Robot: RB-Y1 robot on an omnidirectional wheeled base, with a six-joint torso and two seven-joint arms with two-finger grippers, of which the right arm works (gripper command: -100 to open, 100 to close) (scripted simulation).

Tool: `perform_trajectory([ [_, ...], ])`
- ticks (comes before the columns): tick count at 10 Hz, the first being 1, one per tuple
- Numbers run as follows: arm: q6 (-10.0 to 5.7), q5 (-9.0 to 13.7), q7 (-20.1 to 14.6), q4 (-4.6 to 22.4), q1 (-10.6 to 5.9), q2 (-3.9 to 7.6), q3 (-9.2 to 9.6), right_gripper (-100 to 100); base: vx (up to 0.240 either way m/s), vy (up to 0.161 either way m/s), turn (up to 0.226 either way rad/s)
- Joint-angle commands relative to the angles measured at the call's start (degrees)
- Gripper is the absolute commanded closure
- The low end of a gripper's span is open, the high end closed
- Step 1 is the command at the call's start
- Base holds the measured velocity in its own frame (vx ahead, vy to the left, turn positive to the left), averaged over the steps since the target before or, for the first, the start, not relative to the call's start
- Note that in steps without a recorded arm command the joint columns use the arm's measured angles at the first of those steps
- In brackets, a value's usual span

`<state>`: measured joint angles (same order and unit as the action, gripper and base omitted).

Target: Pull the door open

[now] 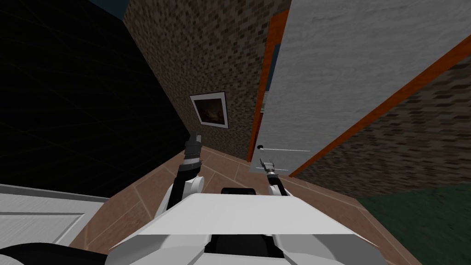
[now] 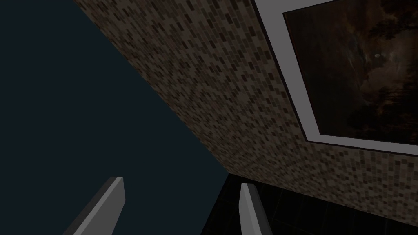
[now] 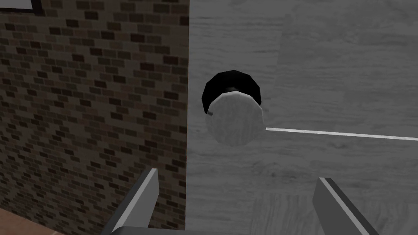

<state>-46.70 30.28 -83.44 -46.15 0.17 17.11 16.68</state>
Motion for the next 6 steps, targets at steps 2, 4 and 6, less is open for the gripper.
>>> perform_trajectory([
  [2,-0.03,0.4,-1.1,-0.1,0.06,0.03,0.21,-100,-0.022,-0.017,0.018],
  [4,-1.15,1.0,-3.0,1.0,0.73,1.59,-0.55,-100,0.155,0.057,0.174],
  [6,-2.14,1.5,-4.5,2.0,1.33,2.97,-1.24,-100,0.153,0.044,0.109],
])
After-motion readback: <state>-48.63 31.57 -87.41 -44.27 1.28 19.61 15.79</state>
